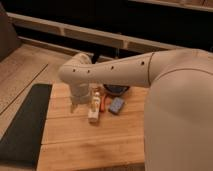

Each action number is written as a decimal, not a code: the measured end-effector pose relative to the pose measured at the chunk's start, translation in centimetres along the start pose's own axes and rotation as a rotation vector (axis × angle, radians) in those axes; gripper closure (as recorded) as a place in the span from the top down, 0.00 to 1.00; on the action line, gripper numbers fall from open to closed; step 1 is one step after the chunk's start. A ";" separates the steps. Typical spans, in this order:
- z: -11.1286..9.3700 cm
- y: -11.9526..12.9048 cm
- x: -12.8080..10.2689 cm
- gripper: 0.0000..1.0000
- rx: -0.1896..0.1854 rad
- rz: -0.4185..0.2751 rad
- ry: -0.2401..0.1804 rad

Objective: Place the eraser on the white sponge

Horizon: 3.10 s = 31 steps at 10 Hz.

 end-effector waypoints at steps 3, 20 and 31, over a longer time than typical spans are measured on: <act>0.0 0.0 0.0 0.65 0.000 0.000 0.001; 0.0 0.0 -0.1 0.65 0.001 0.001 -0.003; -9.6 0.0 -11.1 0.65 -0.028 -0.172 -0.476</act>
